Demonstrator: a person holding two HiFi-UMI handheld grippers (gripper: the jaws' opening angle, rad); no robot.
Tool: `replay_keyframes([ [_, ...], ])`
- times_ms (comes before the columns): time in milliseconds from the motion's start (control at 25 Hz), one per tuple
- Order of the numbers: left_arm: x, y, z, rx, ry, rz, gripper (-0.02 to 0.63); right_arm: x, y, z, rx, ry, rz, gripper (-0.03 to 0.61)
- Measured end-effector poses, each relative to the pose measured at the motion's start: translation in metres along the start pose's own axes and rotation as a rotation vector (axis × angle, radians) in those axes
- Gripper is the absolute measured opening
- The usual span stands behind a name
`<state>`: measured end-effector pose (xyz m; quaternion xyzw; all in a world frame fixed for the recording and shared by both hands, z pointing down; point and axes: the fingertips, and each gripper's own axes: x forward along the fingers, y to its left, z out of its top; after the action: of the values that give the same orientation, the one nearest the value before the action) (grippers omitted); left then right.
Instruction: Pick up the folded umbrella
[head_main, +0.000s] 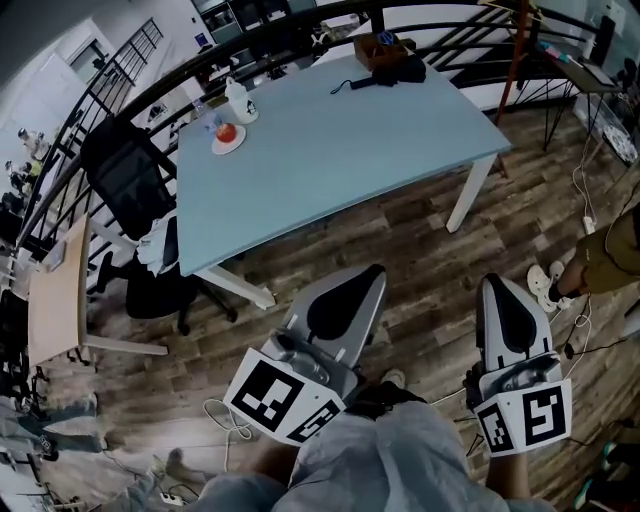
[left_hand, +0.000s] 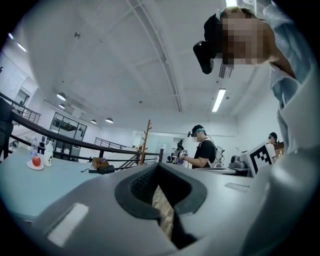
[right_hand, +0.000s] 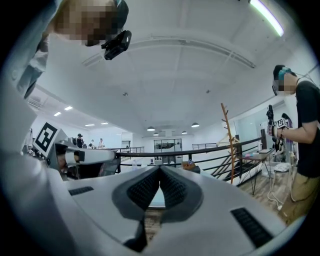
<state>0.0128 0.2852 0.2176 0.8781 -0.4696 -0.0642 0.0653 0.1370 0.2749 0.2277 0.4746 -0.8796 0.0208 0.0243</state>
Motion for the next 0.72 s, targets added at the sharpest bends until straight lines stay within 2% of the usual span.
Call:
replay_keyframes([
  [400,0.024,-0.003,-0.009,0.009,0.008,0.024,0.005,0.009,-0.026,-0.011,-0.008,0.012,0.015,0.0],
  [720,0.059,0.008,-0.006,0.016,-0.007,-0.016,0.005,0.024,-0.049,-0.011,-0.013,0.008,-0.023,0.0],
])
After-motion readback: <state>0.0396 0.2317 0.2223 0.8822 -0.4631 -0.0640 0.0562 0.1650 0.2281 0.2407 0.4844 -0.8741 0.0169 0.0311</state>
